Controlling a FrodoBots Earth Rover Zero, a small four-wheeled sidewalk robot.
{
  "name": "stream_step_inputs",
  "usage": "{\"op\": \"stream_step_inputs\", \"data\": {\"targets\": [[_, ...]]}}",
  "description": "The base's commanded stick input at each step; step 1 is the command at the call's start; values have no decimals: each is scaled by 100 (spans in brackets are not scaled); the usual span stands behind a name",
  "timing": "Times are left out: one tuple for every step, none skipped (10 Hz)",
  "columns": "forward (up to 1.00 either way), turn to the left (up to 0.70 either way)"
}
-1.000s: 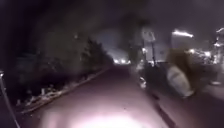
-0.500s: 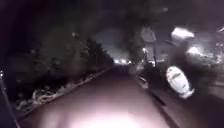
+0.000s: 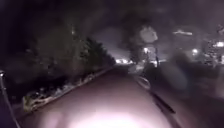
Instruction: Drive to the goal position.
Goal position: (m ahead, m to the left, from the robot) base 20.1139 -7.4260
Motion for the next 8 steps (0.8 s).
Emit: {"op": "stream_step_inputs", "data": {"targets": [[50,0],[50,0],[50,0],[50,0],[50,0],[50,-16],[50,-41],[50,-48]]}}
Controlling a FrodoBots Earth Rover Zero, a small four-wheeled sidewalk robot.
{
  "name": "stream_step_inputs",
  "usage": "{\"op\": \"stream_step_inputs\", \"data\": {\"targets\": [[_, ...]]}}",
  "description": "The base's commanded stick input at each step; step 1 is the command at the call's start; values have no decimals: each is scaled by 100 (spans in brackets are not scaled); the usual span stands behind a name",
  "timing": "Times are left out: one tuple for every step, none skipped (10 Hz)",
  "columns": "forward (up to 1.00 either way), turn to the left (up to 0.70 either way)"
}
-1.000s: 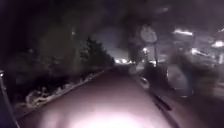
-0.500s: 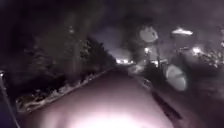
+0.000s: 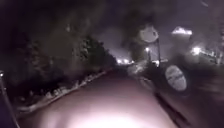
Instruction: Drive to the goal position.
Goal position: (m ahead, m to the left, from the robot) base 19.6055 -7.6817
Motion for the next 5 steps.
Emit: {"op": "stream_step_inputs", "data": {"targets": [[50,0],[50,0],[50,0],[50,0],[50,0]]}}
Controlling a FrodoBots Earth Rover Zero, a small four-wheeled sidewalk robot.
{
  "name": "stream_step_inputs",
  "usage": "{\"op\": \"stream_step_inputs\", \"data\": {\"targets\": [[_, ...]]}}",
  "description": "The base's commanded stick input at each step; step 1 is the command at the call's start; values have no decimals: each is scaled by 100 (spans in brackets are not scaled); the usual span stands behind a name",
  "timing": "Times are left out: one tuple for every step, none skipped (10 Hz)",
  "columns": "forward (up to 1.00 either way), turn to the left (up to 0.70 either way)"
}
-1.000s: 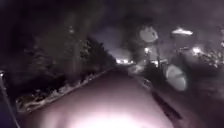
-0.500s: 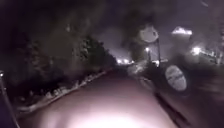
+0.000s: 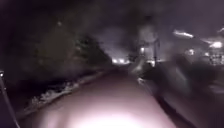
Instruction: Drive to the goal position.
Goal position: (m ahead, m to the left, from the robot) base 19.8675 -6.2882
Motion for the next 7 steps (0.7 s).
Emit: {"op": "stream_step_inputs", "data": {"targets": [[50,0],[50,0],[50,0],[50,0],[50,0],[50,0],[50,0]]}}
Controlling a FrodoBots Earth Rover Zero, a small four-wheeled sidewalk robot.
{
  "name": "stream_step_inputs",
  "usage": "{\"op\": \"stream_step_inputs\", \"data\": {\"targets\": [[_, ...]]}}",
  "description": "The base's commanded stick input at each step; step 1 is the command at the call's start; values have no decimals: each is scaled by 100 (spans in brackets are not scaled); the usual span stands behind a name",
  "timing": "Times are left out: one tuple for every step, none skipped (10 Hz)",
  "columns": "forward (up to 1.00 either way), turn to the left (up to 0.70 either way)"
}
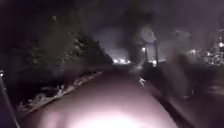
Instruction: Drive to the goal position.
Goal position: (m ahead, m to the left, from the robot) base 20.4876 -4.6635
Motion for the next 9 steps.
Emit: {"op": "stream_step_inputs", "data": {"targets": [[50,0],[50,4],[50,-35],[50,-15],[50,0],[50,10],[50,12],[50,8],[50,9]]}}
